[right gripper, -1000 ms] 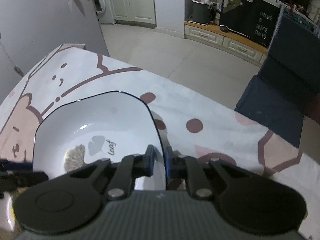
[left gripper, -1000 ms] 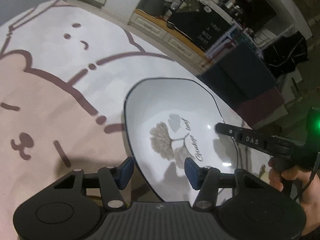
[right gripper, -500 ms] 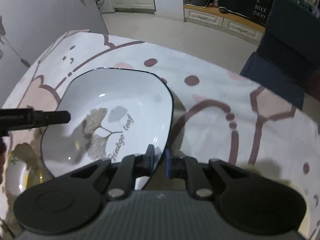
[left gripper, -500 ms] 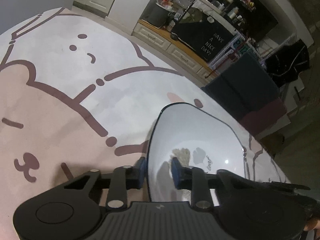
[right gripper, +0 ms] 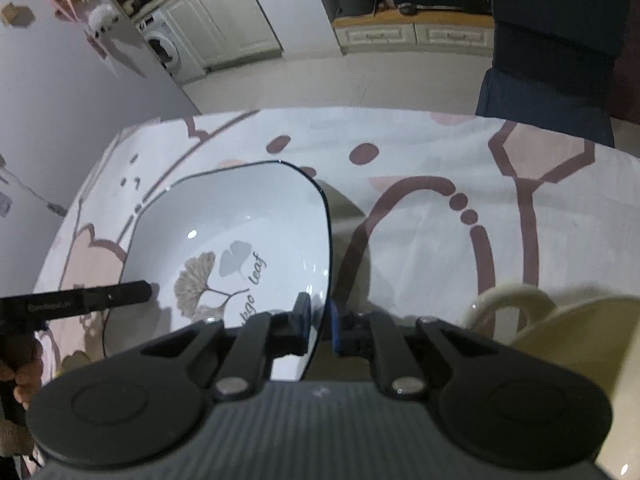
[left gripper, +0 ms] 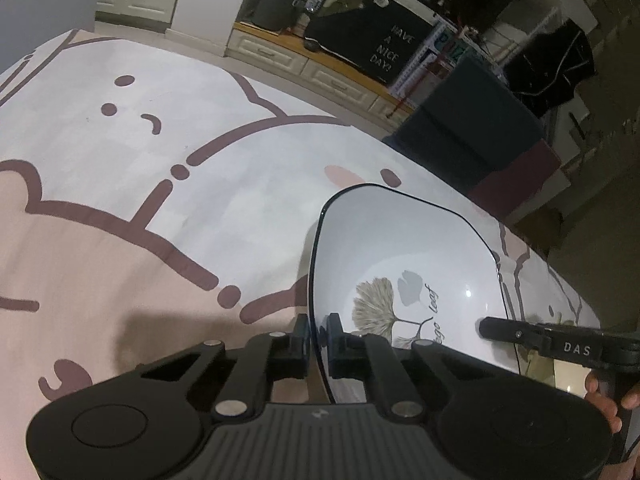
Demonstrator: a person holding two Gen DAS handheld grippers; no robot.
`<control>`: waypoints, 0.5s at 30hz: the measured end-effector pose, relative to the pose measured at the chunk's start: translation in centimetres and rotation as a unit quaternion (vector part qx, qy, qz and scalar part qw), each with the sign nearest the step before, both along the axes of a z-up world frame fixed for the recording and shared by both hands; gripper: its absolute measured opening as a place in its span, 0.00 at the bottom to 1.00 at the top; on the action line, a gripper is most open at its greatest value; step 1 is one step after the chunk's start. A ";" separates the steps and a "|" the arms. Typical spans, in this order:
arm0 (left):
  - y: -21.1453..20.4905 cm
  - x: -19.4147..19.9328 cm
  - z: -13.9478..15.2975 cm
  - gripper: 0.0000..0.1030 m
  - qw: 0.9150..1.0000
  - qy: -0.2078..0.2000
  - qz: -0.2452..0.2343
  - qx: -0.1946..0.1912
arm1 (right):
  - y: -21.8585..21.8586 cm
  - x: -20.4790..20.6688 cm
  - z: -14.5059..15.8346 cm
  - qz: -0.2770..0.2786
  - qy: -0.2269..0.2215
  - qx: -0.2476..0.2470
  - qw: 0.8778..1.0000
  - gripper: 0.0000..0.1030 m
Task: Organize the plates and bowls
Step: 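Lift the white bowl with both grippers and carry it across the table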
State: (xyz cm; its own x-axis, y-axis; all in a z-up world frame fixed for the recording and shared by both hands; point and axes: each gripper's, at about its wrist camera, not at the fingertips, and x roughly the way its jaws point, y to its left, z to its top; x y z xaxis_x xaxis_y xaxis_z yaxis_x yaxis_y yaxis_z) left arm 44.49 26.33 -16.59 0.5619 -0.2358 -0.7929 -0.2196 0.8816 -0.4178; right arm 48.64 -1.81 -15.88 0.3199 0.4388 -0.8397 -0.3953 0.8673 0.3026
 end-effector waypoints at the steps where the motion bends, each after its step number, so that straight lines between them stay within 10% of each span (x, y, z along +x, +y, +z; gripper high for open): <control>1: 0.0 0.1 0.0 0.10 1.000 0.001 -0.005 0.002 | 0.4 0.2 0.0 0.003 0.003 -0.008 1.000 0.14; 15: 0.2 0.2 -0.8 0.11 0.999 -0.027 -0.030 -0.007 | 0.6 0.7 0.5 0.021 -0.004 -0.010 1.000 0.14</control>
